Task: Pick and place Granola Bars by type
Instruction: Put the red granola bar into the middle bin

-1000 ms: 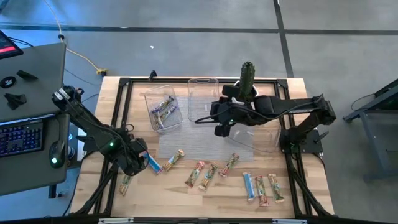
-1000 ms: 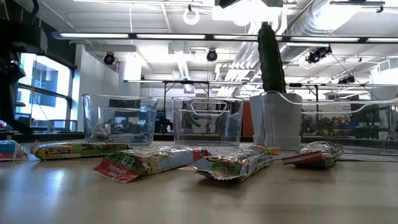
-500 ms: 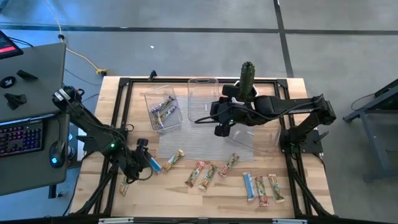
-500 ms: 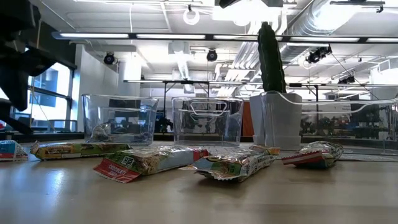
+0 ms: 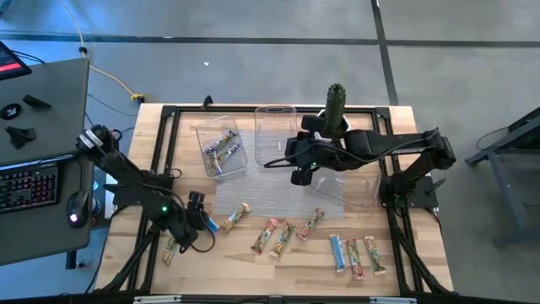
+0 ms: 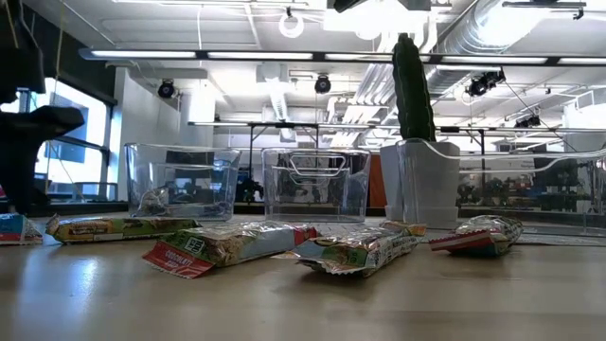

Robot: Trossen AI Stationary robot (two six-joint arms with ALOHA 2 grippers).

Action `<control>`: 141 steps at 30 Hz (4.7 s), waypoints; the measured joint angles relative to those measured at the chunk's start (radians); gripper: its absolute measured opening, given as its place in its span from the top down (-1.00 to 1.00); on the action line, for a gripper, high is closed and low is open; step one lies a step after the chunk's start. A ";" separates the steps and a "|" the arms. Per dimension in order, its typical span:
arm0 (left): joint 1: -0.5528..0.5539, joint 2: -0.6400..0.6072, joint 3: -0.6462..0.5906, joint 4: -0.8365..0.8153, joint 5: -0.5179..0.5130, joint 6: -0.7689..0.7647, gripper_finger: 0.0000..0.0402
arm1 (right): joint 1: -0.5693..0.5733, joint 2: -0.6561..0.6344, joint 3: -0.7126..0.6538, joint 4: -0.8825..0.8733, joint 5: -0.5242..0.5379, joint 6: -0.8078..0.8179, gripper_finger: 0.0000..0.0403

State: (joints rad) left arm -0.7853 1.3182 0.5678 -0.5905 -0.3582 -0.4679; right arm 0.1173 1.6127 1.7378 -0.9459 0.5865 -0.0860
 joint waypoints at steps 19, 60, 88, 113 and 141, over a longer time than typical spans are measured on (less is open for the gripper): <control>0.218 0.072 0.007 0.097 0.239 -0.168 0.30 | 0.000 0.000 0.000 0.000 -0.099 0.030 0.38; 1.157 0.409 0.629 0.489 0.336 0.629 0.40 | 0.311 -0.016 -0.306 -0.289 -0.104 0.580 0.38; 1.244 0.583 0.632 0.543 0.250 0.513 0.23 | 0.311 -0.016 -0.433 -0.073 -0.232 0.557 0.38; 1.243 0.298 0.632 0.567 0.420 0.485 -0.13 | 0.328 -0.016 -0.867 0.616 -0.493 0.131 0.38; 1.243 0.289 0.632 0.564 0.453 0.460 -0.13 | 0.315 -0.016 -1.049 0.859 -0.503 0.092 0.42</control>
State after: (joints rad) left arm 0.4580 1.6070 1.1999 -0.0269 0.0948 -0.0074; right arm 0.4324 1.5970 0.6891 -0.0872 0.0840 0.0057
